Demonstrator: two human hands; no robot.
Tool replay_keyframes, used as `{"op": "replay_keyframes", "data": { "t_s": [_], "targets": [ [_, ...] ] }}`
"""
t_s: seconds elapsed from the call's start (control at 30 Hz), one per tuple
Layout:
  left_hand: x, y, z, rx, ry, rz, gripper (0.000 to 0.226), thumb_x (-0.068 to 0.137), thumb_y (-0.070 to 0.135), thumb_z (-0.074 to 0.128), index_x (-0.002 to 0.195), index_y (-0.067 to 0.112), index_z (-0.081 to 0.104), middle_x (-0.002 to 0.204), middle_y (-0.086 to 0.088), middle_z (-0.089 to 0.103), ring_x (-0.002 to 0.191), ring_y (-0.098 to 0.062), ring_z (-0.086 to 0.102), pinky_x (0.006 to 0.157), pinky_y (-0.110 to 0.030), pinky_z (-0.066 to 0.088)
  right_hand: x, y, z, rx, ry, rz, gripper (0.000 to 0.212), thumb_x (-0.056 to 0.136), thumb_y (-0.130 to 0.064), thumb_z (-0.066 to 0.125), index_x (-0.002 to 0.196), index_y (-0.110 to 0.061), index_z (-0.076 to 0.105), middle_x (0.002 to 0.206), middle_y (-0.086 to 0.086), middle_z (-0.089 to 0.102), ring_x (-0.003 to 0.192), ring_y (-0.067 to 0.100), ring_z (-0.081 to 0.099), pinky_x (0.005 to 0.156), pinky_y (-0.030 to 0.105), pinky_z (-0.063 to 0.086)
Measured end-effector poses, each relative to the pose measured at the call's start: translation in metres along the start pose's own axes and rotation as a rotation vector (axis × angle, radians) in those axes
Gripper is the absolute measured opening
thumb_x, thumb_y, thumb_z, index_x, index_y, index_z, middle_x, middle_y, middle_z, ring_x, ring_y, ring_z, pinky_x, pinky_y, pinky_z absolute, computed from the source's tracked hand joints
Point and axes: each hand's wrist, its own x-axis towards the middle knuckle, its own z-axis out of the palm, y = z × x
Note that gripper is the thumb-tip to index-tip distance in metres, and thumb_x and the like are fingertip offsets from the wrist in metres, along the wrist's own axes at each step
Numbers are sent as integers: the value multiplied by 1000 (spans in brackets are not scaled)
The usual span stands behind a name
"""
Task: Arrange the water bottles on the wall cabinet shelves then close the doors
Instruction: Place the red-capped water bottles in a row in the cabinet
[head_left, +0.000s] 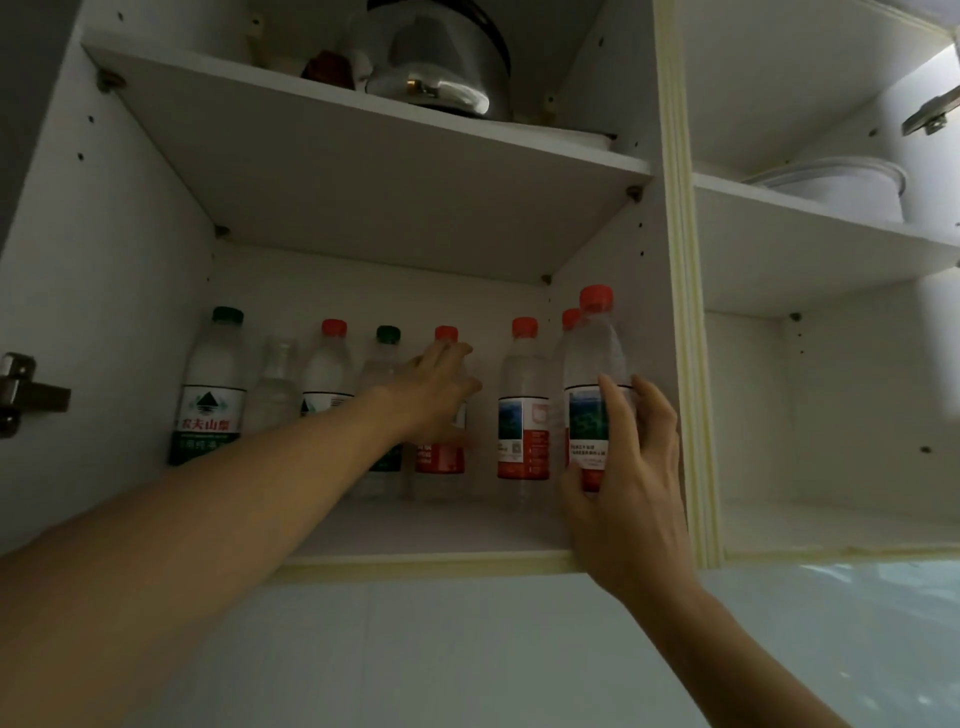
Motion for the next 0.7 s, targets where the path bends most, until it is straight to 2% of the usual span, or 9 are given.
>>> {"op": "replay_keyframes", "data": {
  "t_s": [0.1, 0.2, 0.33, 0.4, 0.57, 0.7],
  "targets": [
    [6, -2, 6, 53, -17, 0, 90, 84, 70, 62, 155, 23, 32, 167, -14, -2, 152, -37, -2, 121, -56, 14, 0, 1, 1, 14, 11, 2, 84, 87, -25, 73, 152, -35, 21, 160, -5, 9, 144, 25, 26, 100, 44, 49],
    [7, -5, 18, 143, -10, -15, 99, 78, 73, 64, 155, 23, 29, 165, -16, 0, 152, -40, -3, 122, -59, 12, 0, 2, 1, 38, 25, 0, 84, 86, -24, 73, 151, -36, 21, 160, -6, 11, 144, 25, 28, 99, 46, 51],
    [3, -8, 27, 124, -55, -72, 108, 79, 80, 58, 159, 20, 18, 166, -18, -8, 152, -41, -10, 122, -60, 5, 1, 3, 1, 52, 17, 9, 82, 87, -25, 72, 153, -34, 23, 161, -6, 10, 144, 25, 28, 100, 52, 53],
    [0, -7, 28, 113, -71, -80, 108, 80, 81, 55, 160, 21, 16, 166, -17, -9, 152, -41, -11, 123, -59, 5, 0, 4, 1, 47, 9, 15, 82, 87, -25, 73, 153, -33, 25, 161, -6, 10, 145, 25, 27, 102, 52, 51],
    [-4, -1, 26, 176, -106, 7, 96, 81, 75, 61, 158, 29, 27, 166, -16, -12, 149, -47, -20, 121, -63, 13, -1, 4, 2, 35, 11, 10, 81, 86, -25, 74, 153, -30, 28, 161, -4, 11, 145, 26, 26, 103, 50, 51],
    [-12, -6, 26, 265, -86, 10, 98, 79, 74, 64, 157, 26, 30, 165, -19, -3, 150, -47, -10, 120, -61, 19, 0, 5, 1, 68, 6, 13, 82, 86, -21, 74, 154, -30, 28, 161, -6, 10, 146, 25, 25, 102, 54, 51]
  ]
}}
